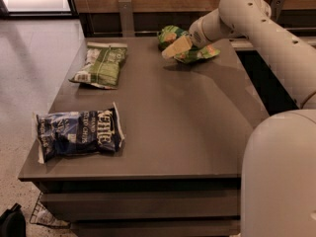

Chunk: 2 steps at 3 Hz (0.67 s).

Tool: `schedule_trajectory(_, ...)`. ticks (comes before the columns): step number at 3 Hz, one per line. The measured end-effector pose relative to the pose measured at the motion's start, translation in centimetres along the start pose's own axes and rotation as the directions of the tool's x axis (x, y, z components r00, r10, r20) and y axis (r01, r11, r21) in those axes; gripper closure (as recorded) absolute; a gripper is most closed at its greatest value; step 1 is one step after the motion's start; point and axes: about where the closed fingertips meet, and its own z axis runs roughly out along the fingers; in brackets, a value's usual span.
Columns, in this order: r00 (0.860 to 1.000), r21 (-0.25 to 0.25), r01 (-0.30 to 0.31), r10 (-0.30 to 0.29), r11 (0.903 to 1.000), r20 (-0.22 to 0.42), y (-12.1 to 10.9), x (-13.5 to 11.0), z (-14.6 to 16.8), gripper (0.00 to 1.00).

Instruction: Move green rice chip bag near blue chip bag

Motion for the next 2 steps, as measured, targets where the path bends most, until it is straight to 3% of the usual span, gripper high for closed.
schedule_trajectory(1,1.000,0.032,-0.026,0.026,0.9991,-0.017,-0.5,1.5,0.8,0.00)
schedule_trajectory(2,0.996,0.031,-0.085,0.085,0.9959,-0.021,-1.2,2.7,1.9,0.20)
